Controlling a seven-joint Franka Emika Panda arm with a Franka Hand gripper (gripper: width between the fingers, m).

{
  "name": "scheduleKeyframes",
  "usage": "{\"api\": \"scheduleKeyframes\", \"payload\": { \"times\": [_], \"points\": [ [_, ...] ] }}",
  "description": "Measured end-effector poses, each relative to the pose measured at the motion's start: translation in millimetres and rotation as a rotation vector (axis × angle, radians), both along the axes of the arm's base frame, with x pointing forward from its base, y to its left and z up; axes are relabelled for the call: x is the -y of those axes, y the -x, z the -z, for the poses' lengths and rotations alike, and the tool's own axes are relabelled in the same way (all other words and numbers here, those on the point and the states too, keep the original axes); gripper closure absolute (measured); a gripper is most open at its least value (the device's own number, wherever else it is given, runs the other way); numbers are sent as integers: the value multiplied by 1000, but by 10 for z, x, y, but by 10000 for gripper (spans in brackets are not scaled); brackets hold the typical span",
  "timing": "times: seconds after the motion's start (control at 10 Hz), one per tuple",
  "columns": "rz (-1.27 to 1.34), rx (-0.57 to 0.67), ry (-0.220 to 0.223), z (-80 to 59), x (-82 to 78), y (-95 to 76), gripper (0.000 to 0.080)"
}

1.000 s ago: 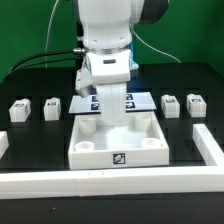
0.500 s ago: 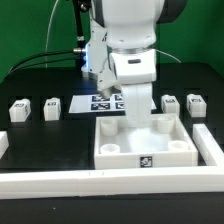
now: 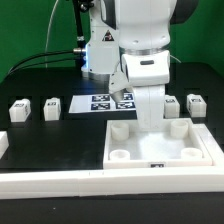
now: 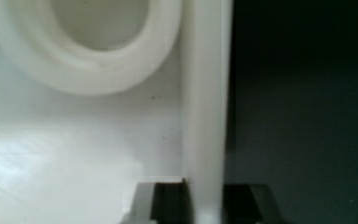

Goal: Assemble one leg

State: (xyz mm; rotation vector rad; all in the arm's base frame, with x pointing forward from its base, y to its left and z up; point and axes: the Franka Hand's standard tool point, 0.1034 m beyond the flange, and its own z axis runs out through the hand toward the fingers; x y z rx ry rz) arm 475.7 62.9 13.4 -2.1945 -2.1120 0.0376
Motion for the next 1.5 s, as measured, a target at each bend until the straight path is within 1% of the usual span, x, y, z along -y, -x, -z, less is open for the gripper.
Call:
{"api": "scheduleKeyframes", "payload": {
  "times": [0.4,0.5,0.6,0.8,0.9,1.0,1.3,1.5],
  "points": [
    [10,7,-1,13,-1,14,729],
    [11,5,-1,15,7,21,517],
    [13,5,-1,17,15,21,517],
    [15,5,-1,16,26,19,248],
    [16,6,-1,15,27,16,248],
    [15,6,-1,13,26,12,167],
    [14,7,-2,7,13,11,151],
    [17,19,1,-65,-2,-5,151]
  ]
}}
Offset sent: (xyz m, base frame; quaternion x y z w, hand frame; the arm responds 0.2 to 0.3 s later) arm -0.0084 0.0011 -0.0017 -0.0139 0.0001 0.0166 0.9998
